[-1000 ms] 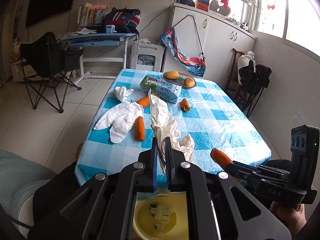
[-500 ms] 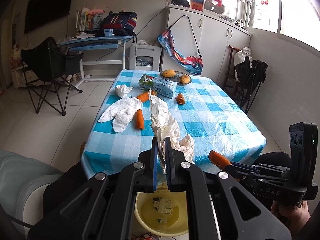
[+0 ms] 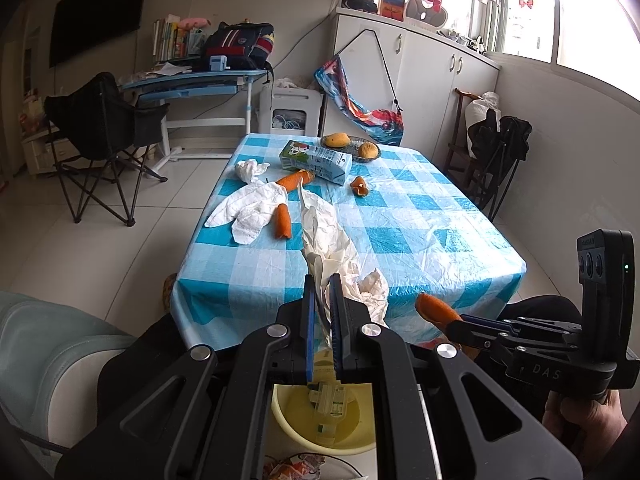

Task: Collect trash
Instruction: 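Carry the peel and tissue over the yellow basin and open both tools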

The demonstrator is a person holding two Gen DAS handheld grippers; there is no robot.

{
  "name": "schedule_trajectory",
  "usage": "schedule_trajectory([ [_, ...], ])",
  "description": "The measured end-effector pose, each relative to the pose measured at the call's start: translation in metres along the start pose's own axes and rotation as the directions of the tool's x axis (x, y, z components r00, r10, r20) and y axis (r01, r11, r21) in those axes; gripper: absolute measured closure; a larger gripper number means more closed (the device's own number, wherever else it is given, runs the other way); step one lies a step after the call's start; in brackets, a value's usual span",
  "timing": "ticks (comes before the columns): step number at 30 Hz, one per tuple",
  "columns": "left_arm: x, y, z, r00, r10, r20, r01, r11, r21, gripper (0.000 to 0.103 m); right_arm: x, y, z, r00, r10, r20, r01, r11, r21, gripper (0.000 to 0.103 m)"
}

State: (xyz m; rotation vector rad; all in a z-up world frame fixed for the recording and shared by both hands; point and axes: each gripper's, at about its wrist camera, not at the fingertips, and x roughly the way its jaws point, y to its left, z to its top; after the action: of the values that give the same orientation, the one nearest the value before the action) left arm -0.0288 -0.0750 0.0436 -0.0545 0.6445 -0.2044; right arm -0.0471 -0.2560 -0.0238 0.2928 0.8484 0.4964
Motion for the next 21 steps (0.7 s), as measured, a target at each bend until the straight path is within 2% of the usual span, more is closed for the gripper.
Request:
schedule_trajectory([
  [11, 0.004, -0.006, -0.024, 0.998, 0.001, -0.061, 0.000, 1.000, 0.026, 0.096, 0.009, 0.000, -0.008, 0.999, -0.007, -0.046, 0.007, 1.000, 0.010, 0.084],
  [14, 0.014, -0.006, -0.027, 0.994, 0.001, -0.105, 0.002, 1.000, 0.026, 0.096, 0.015, -0.003, -0.011, 0.997, -0.019, -0.071, 0.021, 1.000, 0.023, 0.079],
  [15, 0.017, -0.005, -0.029, 0.993, 0.006, -0.118, -0.003, 1.000, 0.024, 0.092, 0.015, -0.004, -0.011, 0.997, -0.023, -0.068, 0.025, 0.999, 0.028, 0.071],
  [17, 0.021, -0.004, -0.031, 0.991, 0.011, -0.132, -0.008, 1.000, 0.023, 0.086, 0.014, -0.005, -0.011, 0.998, -0.022, -0.062, 0.024, 0.999, 0.037, 0.070],
  [19, 0.020, -0.003, -0.032, 0.992, 0.025, -0.124, -0.022, 0.999, 0.023, 0.073, 0.014, -0.006, -0.012, 0.998, -0.024, -0.061, 0.027, 0.999, 0.042, 0.068],
  [21, 0.019, -0.002, -0.031, 0.993, 0.032, -0.113, -0.030, 0.999, 0.017, 0.066, 0.014, -0.006, -0.013, 0.998, -0.025, -0.064, 0.028, 0.999, 0.042, 0.068],
])
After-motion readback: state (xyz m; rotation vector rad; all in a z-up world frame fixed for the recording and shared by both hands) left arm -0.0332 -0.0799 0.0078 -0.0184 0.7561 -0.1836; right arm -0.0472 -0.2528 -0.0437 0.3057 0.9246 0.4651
